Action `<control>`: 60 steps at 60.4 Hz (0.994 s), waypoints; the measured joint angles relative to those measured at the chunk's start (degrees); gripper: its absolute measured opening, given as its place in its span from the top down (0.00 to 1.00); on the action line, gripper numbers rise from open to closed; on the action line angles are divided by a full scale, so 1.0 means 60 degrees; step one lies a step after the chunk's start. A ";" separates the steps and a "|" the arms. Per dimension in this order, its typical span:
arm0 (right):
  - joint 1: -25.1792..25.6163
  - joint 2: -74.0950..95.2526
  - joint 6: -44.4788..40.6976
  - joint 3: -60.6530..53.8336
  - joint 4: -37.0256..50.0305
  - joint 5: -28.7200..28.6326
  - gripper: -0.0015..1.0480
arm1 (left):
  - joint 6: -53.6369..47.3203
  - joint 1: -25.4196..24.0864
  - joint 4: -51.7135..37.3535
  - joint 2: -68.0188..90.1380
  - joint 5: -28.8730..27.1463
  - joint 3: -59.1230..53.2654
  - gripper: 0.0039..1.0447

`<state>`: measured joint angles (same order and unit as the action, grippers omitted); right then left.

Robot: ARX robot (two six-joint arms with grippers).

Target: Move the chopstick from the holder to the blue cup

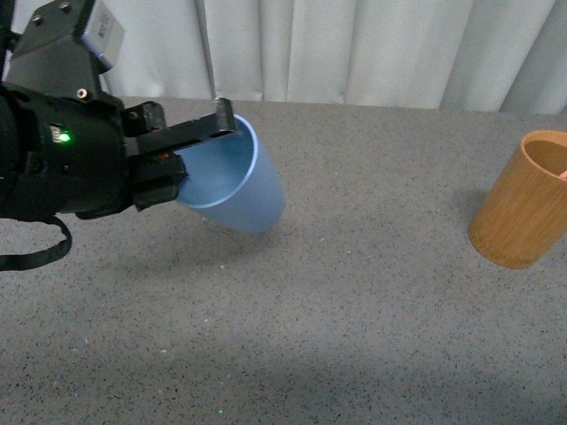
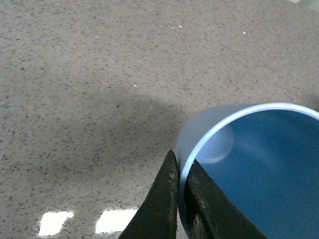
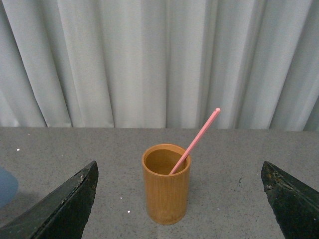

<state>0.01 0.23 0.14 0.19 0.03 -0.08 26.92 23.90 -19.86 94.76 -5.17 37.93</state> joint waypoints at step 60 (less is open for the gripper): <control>0.0000 0.0000 0.0004 0.0000 0.0000 0.0000 0.09 | 0.0168 0.0973 -0.0251 0.1453 -0.0393 0.0160 0.68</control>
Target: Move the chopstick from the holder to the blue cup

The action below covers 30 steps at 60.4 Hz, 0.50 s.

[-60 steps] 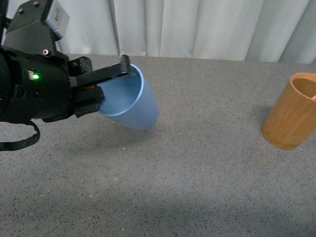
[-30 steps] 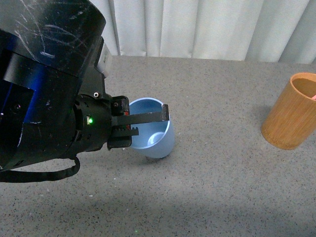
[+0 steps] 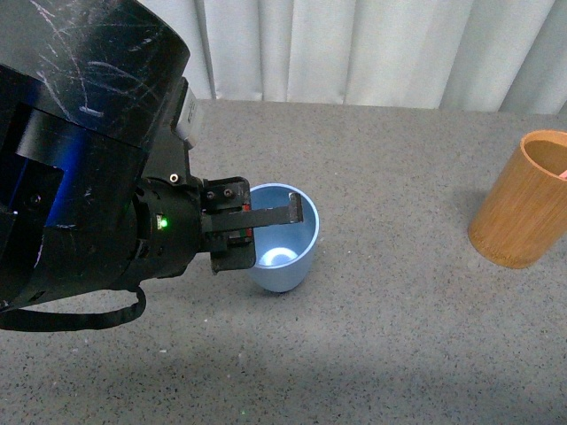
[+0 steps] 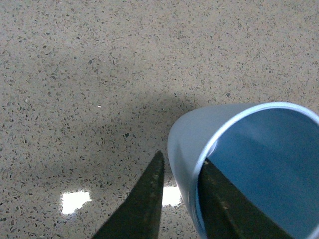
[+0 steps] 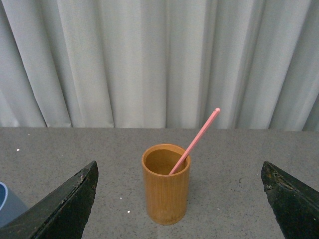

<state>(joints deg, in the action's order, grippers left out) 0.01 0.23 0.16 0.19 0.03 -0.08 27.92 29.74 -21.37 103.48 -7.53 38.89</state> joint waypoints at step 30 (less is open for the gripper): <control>0.0000 0.0000 -0.0004 0.0000 0.0000 0.0000 0.09 | 0.0790 -0.1264 0.0776 -0.1424 0.0255 0.0138 0.06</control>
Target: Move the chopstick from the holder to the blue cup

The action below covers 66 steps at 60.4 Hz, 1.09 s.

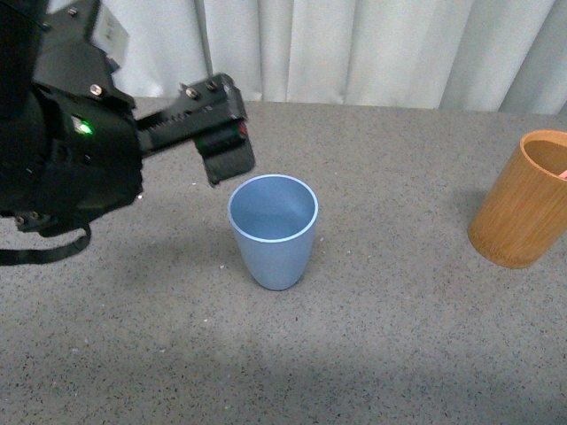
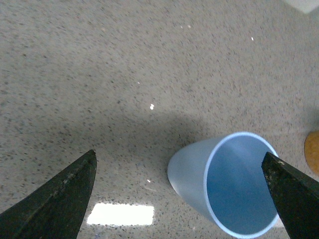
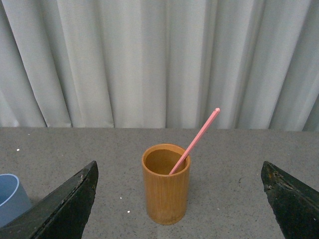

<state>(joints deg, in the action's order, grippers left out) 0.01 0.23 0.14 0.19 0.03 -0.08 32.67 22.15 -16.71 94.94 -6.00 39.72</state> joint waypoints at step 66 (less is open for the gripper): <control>0.0000 0.0000 0.0004 0.0000 -0.0004 0.0004 0.09 | -0.5370 -0.3683 0.2772 -1.5773 0.1002 -0.6448 0.97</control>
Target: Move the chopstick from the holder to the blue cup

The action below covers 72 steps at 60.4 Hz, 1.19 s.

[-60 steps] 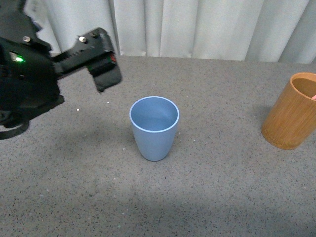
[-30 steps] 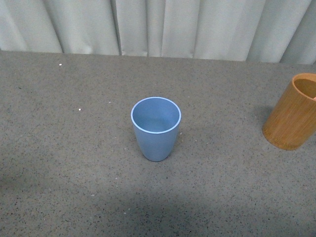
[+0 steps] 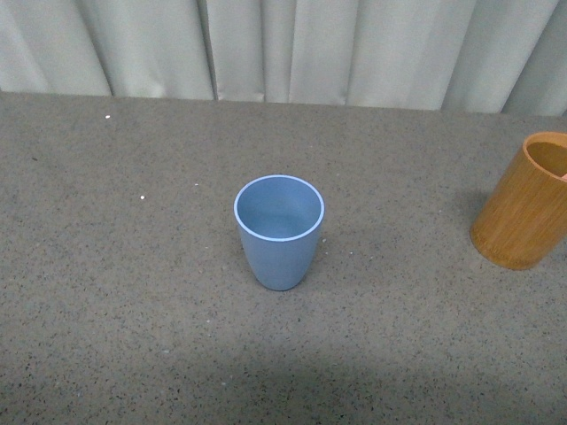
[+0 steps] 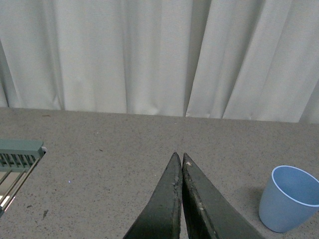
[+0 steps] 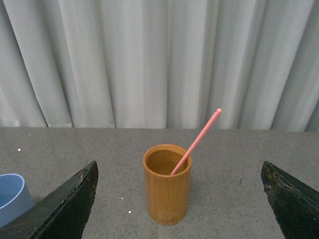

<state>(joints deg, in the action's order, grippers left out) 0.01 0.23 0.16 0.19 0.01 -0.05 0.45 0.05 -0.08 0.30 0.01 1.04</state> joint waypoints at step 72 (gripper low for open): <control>0.1712 1.0870 0.2794 0.5493 -0.0324 0.3424 0.09 | -0.0025 0.0004 0.0007 -0.0018 -0.0004 0.0000 0.06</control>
<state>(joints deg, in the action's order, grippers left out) 10.28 65.45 16.93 33.15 -1.93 20.49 0.30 0.08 -0.03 0.19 -0.01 1.04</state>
